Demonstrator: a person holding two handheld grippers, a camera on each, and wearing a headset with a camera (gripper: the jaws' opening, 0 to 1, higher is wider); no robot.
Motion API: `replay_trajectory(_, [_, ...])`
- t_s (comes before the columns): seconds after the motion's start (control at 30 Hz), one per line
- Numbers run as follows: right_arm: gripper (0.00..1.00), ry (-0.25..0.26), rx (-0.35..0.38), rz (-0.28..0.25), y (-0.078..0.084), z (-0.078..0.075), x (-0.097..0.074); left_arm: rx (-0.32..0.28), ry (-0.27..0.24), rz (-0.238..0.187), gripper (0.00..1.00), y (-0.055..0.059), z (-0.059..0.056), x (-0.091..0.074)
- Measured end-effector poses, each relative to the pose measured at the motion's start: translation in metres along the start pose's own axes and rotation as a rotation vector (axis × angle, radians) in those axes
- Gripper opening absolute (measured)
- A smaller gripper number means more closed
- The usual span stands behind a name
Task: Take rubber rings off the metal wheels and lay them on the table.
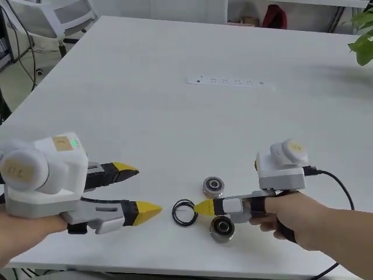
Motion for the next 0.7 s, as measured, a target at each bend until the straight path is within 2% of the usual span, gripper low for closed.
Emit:
replay_trajectory(0.3, [0.06, 0.020, -0.001, 0.001, 0.0001, -0.0026, 0.0004, -0.002, 0.002, 0.011, 0.51, 0.0007, -0.0004, 0.0014])
replay_trajectory(0.7, [0.13, 0.021, -0.026, -0.011, -0.0046, 0.0036, -0.0070, 0.008, 0.003, 0.017, 0.51, -0.0033, 0.0005, 0.0026])
Point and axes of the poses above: the centre of the closed fingertips' face, and the gripper's own axes: x roughly forward along the fingers, z roughly to its left, y roughly out of its underside, the point moved 10 cm from there along -x, roughly backward along the fingers, and after that the axes turned 7 degrees about y, right-handed, at the moved point
